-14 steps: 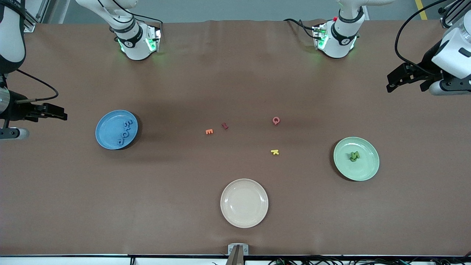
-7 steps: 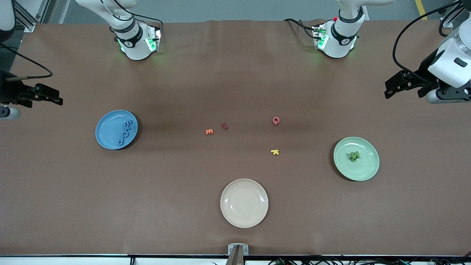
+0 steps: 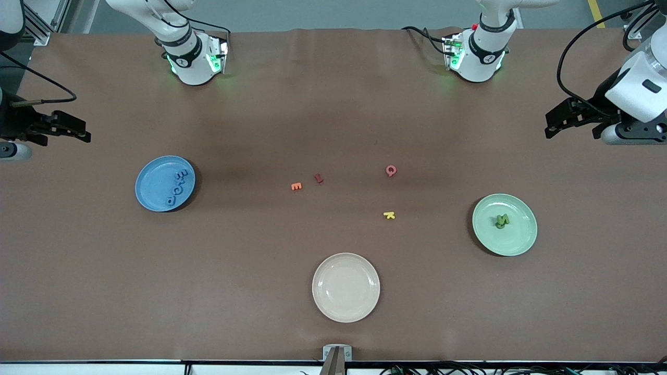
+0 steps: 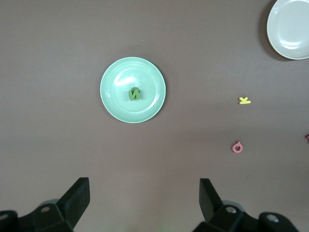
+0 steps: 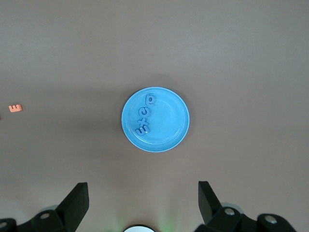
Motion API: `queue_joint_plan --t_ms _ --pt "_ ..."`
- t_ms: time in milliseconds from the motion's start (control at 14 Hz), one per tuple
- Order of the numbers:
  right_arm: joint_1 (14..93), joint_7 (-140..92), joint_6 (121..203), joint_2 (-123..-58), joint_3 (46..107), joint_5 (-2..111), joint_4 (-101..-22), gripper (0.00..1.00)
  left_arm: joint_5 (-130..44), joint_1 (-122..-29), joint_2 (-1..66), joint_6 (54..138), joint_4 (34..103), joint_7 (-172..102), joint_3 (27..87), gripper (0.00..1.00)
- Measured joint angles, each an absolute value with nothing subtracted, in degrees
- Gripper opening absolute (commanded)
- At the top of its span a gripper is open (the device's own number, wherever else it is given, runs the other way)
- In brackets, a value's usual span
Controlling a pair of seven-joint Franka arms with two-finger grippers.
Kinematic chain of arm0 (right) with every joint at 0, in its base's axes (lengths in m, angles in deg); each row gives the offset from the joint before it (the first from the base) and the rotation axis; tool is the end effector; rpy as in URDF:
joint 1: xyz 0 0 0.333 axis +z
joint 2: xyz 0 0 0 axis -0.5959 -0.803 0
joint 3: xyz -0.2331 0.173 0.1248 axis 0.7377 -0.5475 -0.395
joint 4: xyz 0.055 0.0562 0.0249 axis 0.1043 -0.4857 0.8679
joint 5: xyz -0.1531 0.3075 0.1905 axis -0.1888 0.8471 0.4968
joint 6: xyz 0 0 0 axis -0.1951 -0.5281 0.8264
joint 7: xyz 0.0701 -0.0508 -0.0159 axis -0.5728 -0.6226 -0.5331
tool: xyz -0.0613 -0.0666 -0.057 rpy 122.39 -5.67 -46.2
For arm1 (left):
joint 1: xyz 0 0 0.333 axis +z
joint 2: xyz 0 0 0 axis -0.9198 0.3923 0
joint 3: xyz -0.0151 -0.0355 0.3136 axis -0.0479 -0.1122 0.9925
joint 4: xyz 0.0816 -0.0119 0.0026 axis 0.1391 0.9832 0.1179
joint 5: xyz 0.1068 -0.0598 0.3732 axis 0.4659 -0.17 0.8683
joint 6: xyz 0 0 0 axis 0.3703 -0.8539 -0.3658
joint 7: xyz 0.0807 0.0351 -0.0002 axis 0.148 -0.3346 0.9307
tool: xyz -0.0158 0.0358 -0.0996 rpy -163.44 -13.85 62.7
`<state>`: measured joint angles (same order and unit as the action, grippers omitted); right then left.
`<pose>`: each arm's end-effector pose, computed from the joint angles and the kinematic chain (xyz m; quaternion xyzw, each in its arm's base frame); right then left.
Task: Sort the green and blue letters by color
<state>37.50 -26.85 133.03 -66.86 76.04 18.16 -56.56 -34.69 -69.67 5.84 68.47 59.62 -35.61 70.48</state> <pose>0.5437 -0.0393 0.5895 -0.9974 -0.0307 0.0639 0.0119 0.5424 -0.0722 0.6310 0.9999 -0.0149 0.0002 0.0071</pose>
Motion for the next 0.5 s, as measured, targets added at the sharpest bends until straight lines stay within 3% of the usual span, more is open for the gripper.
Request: queue_joint_plan --t_ms 501 --pt "37.5 -26.8 132.0 -64.2 76.5 18.2 -56.6 1.00 -34.7 -69.5 5.8 68.5 58.9 -35.6 70.7 1.00"
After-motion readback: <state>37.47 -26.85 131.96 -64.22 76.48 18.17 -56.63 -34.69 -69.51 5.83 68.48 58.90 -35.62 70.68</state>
